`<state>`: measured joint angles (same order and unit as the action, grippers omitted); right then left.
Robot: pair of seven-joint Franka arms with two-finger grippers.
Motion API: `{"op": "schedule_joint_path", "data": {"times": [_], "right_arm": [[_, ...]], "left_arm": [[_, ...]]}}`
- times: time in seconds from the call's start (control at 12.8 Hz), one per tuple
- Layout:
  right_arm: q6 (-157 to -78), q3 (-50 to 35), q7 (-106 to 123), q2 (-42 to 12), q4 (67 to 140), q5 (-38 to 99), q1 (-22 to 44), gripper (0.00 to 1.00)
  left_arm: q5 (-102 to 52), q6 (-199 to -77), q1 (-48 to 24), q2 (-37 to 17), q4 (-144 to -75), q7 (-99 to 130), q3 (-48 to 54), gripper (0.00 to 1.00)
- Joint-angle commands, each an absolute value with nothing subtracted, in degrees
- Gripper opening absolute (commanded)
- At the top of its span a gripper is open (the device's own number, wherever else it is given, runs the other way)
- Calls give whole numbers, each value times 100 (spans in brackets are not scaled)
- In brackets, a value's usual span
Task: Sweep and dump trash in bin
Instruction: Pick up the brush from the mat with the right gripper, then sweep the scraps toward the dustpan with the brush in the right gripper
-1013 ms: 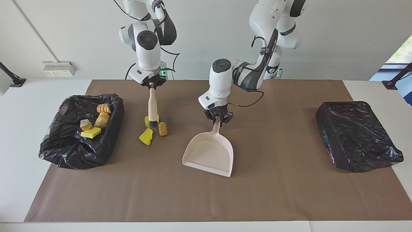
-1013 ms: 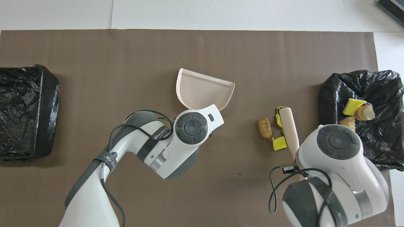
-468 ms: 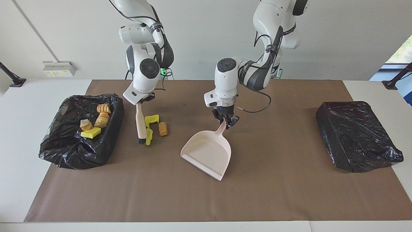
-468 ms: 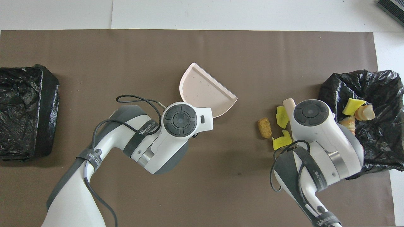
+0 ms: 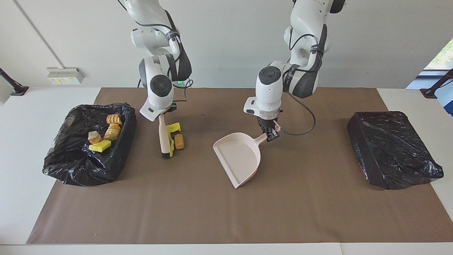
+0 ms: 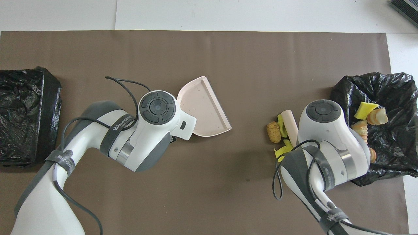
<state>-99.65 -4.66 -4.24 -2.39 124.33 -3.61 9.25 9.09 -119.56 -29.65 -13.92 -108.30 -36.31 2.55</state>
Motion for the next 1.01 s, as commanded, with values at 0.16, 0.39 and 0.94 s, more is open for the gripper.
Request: {"op": "schedule_joint_path", "data": {"times": [0.16,0.39,0.94], "right_arm": [[-9765,-545,-421,-202,12366,1009,922,0],[-9511,-545,-676,-220,12174,1099,1090,0],[-9797,-536,-1203,-88,12453,450,1343,0]], "left_arm": [[958,-12128,-2996,-958,-11574,-4166,308,0],[949,-12532,-3225,-730,-12013,-4105,308,0],[976,-12700,-3146,-668,-12199,-4667,290,0]]}}
